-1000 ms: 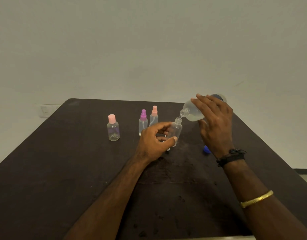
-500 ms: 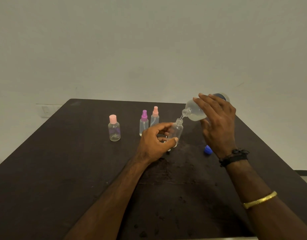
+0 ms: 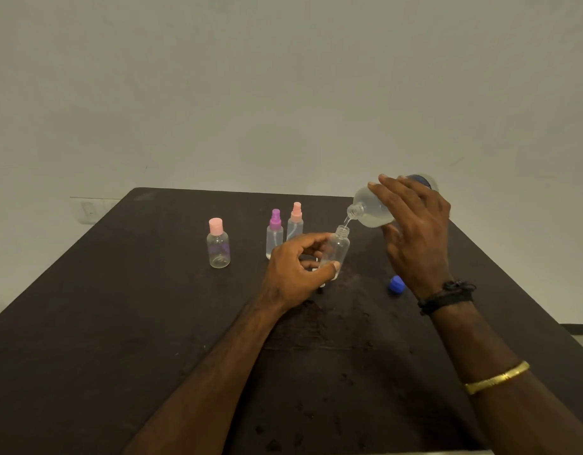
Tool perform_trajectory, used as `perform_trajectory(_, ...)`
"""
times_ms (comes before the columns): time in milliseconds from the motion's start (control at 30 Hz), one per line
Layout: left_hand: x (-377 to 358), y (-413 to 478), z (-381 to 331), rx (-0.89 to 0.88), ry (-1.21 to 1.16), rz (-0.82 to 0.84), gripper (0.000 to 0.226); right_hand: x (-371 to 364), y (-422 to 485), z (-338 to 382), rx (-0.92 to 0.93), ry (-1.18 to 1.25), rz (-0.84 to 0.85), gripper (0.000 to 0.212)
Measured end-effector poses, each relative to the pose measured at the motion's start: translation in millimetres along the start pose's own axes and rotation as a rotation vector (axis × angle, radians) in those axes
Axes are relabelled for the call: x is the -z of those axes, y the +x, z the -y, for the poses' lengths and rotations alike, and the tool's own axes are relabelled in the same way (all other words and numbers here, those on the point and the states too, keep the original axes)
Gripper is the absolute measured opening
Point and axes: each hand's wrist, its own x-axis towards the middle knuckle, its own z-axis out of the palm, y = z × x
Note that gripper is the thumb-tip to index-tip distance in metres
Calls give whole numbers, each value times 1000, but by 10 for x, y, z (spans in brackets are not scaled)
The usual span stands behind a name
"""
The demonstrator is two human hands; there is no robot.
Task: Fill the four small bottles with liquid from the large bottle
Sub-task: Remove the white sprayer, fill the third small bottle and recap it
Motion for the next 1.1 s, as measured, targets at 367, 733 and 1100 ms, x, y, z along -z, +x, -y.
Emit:
perform_trajectory(367,-1,0,10,-11,1,4,49,3,-12,-2,12,7,-6,76)
perform_trajectory(733,-9,6,35,-10,1,11,51,3,-17,20,21,6,-12,80)
perform_trajectory(1100,-16,8,32,-15,-4,5,51,12,-5,19,8,1,7,81)
